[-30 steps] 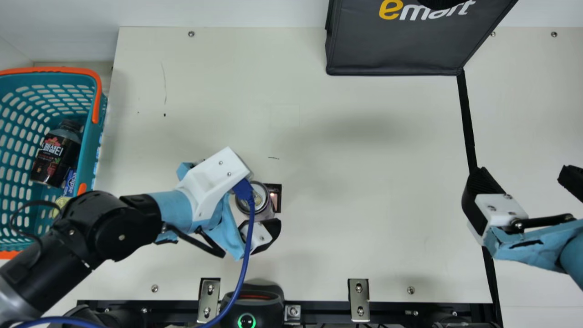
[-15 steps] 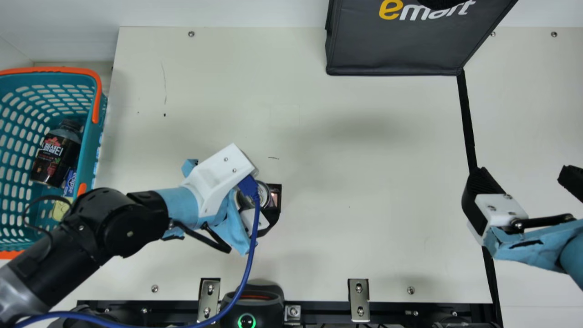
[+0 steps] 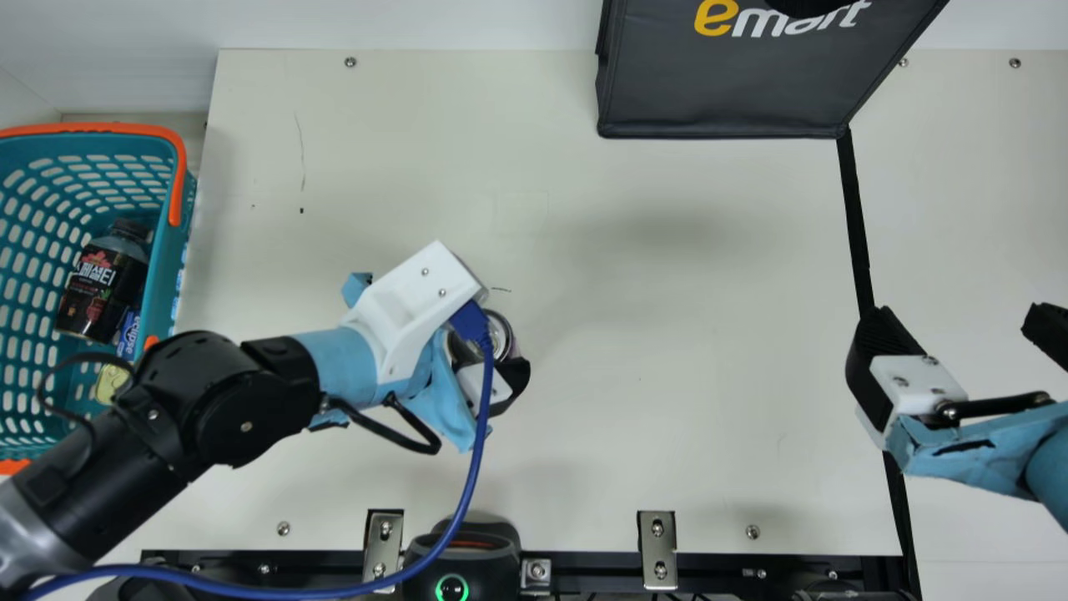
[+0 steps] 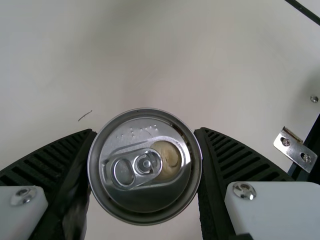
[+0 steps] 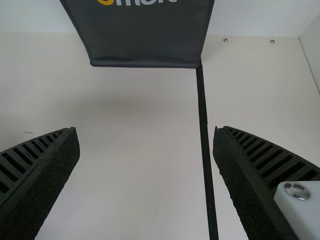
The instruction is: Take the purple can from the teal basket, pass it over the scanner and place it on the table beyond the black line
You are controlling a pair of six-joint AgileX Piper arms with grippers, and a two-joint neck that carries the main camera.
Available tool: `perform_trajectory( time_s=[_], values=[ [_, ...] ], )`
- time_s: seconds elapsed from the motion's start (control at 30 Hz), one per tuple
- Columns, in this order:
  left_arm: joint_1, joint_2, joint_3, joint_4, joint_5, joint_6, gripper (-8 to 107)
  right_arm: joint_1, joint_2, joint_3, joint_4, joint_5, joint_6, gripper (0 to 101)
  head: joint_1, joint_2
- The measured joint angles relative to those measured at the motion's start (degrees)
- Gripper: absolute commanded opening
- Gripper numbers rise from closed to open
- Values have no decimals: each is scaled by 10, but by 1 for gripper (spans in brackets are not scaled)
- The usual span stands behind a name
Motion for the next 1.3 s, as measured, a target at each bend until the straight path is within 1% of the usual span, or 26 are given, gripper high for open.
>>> perform_trajectory(
  time_s=[0.57, 0.93, 1.3],
  values=[
    [-57, 113, -118, 84, -27, -131, -8, 0, 0, 0, 0, 0, 0, 95, 0, 0],
    [-77, 176, -165, 123, -38, -193, -8, 0, 0, 0, 0, 0, 0, 95, 0, 0],
    [-85, 205, -181, 128, -38, -211, 29, 0, 0, 0, 0, 0, 0, 95, 0, 0]
  ],
)
